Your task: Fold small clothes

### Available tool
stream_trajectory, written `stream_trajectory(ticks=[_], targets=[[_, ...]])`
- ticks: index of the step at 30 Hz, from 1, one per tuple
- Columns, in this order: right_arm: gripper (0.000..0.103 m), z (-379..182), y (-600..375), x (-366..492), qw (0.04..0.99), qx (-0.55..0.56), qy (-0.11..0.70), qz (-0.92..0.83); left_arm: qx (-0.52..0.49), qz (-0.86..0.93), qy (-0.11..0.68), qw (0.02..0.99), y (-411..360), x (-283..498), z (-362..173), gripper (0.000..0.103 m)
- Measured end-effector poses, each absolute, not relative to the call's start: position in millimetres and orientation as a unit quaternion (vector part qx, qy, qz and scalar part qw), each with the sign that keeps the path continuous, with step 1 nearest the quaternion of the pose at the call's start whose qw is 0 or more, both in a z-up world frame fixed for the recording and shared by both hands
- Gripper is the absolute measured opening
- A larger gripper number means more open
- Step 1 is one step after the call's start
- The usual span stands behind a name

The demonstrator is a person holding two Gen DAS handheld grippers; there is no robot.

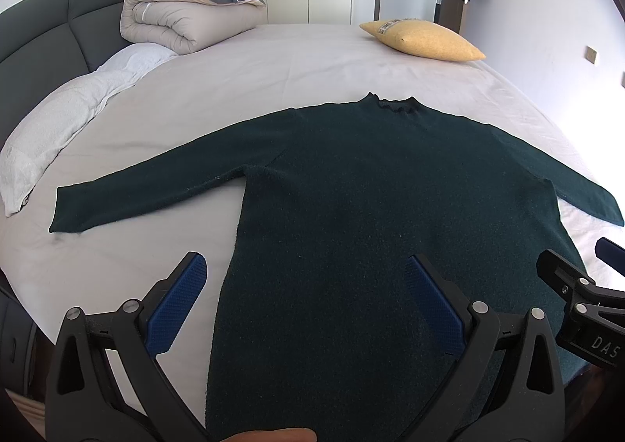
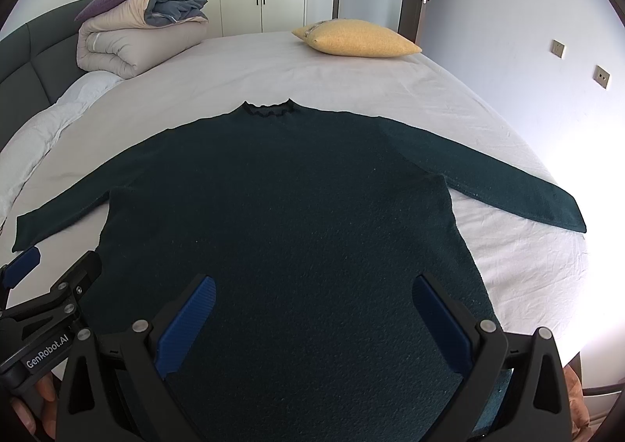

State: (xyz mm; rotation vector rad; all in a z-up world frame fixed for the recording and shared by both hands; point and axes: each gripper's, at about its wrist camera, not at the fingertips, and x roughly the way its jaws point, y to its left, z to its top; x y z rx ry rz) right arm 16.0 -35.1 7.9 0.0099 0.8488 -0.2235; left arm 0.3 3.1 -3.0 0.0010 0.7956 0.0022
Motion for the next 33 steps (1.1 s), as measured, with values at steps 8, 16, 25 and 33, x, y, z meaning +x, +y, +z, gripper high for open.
stream_trajectory(ticks=[8,16,25,33], targets=[[0.103,6.9,-35.6,16.4,0.905,0.005,0.412,-0.109,0.001,0.001,0.388,0.922,3.1,0.5,-3.4,0.103],[0.103,4.3,-36.3,16.4,0.904,0.004,0.413,-0.11,0.0,0.001,0.388,0.922,2.7,0.9,-3.6,0.103],[0.103,2.7,-37.2,15.9,0.903,0.005,0.414,-0.111,0.001,0.001,0.389,0.921,2.8,1.3,-3.8,0.103],[0.103,2.5,-37.2,15.9,0.903,0.005,0.414,-0.111,0.0,0.002,0.389,0.921,2.6,2.6,-6.5,0.103]])
